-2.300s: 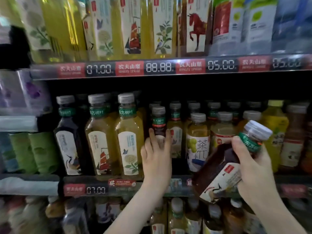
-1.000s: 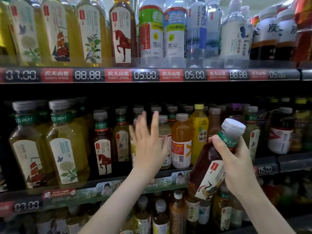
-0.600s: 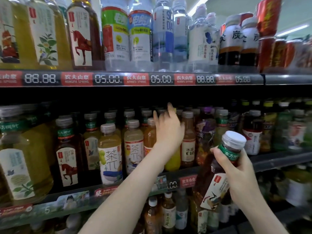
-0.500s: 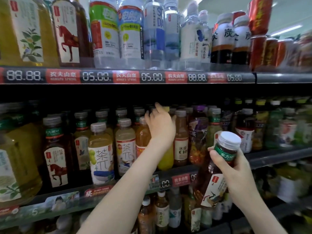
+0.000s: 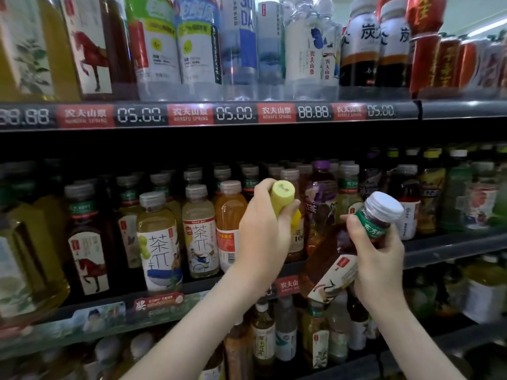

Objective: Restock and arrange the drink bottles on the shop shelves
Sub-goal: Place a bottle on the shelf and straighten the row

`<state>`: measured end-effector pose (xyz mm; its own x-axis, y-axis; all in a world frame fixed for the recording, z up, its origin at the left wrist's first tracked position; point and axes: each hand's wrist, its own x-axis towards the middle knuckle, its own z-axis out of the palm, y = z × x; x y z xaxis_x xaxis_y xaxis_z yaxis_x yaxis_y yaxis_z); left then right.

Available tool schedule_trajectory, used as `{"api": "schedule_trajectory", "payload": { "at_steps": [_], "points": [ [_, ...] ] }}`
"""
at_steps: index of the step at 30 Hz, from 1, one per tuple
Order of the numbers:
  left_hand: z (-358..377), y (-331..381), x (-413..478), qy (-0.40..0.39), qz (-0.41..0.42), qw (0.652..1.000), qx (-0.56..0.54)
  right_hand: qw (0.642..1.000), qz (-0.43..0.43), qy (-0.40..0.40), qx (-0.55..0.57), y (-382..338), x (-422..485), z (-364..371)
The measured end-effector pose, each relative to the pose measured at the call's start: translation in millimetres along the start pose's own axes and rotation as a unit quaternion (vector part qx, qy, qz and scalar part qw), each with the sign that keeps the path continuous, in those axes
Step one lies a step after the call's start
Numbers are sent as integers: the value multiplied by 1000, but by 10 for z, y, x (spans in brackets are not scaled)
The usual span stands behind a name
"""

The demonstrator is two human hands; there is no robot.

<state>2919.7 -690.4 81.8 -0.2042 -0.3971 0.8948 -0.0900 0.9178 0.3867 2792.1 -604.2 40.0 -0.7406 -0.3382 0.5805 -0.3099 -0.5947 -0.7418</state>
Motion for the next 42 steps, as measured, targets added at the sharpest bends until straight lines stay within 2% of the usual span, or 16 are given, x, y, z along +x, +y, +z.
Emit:
{"api": "schedule_trajectory", "payload": {
  "at_steps": [5,8,13,19,26,30,33,35,37,40,42],
  "points": [
    [-464,115,191,139,13,986,-96,999,-9,6,32,107,26,232],
    [-786,149,186,184,6,973,-142,999,-26,3,37,149,100,411],
    [-1185,-25,52,149,-71,973,-160,995,-84,-38,-39,284,219,758],
    [-1406,-220,-108,134,-156,965,-164,973,-99,-131,-159,499,344,1107],
    [-1556,-369,-178,91,-196,956,-196,952,-76,-114,-275,581,442,1267],
    [-1492,-438,-210,49,-211,952,-216,900,-103,-123,-405,504,416,1254],
    [-1342,-481,-217,26,-227,941,-249,892,-82,-126,-427,371,199,1160],
    [-1195,-468,-234,9,-229,937,-262,906,-42,-159,-389,223,-47,1004],
    [-1017,-391,-278,-14,-218,940,-262,914,-13,-257,-313,1,-293,801],
    [-705,-135,-376,-43,-206,940,-270,863,82,-424,-262,-346,-595,463],
    [-474,109,-430,-54,-207,934,-285,852,122,-439,-257,-422,-671,185]
  ]
}}
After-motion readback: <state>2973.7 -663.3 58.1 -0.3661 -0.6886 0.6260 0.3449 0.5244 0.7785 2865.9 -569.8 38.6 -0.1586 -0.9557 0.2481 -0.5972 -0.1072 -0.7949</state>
